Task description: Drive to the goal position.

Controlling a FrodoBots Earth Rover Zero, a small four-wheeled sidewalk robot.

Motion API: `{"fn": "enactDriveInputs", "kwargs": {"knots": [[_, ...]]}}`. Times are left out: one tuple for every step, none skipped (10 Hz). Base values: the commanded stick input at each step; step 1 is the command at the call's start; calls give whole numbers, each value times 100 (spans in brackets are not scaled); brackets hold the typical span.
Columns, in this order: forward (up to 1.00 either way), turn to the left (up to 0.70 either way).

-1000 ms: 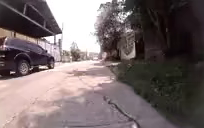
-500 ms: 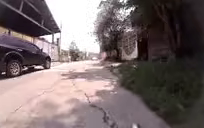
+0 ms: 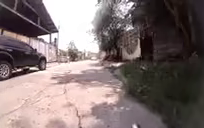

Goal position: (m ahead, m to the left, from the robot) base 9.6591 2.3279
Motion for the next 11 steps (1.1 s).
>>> {"fn": "enactDriveInputs", "kwargs": {"knots": [[100,2],[100,2],[100,0],[100,1],[100,2],[100,1],[100,0],[100,0],[100,2],[100,2],[100,2]]}}
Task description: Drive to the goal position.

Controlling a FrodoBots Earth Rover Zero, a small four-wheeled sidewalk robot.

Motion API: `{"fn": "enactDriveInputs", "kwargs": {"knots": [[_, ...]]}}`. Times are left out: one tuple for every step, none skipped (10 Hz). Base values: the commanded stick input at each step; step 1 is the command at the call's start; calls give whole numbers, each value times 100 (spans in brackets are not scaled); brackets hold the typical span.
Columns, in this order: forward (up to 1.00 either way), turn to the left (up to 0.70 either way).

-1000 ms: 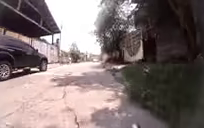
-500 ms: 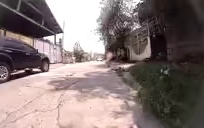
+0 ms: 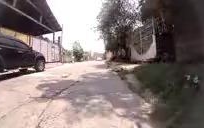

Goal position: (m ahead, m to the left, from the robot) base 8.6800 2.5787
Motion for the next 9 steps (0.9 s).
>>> {"fn": "enactDriveInputs", "kwargs": {"knots": [[100,0],[100,0],[100,0],[100,0],[100,0],[100,1],[100,2],[100,2],[100,1]]}}
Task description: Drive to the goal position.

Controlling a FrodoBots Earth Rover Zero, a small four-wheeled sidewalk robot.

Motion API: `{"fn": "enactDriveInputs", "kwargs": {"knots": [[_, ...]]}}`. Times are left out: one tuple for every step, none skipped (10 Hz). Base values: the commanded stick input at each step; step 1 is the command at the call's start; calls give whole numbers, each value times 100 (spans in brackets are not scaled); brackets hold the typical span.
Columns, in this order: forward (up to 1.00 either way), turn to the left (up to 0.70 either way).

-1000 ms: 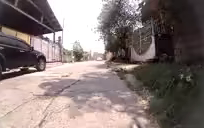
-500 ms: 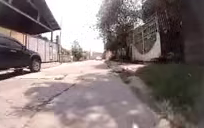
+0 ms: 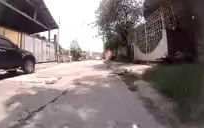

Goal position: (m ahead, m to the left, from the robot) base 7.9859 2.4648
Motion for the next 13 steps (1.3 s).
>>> {"fn": "enactDriveInputs", "kwargs": {"knots": [[100,0],[100,0],[100,0],[100,2],[100,1],[100,0],[100,1],[100,0],[100,0],[100,1],[100,2],[100,1],[100,6]]}}
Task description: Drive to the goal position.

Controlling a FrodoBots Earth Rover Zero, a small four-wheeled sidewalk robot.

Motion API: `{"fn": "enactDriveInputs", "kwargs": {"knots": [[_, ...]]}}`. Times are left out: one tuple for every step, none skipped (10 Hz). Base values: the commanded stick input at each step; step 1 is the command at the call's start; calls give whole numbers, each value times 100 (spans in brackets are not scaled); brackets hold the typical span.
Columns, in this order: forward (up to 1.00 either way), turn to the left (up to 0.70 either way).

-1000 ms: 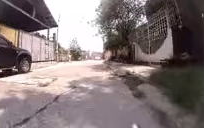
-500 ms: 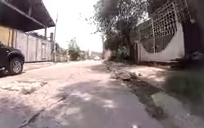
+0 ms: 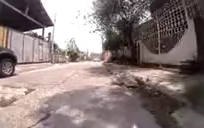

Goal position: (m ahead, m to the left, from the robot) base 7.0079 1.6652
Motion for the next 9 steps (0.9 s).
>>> {"fn": "enactDriveInputs", "kwargs": {"knots": [[100,31],[100,40],[100,40],[100,37],[100,18],[100,0],[100,0],[100,0],[100,0]]}}
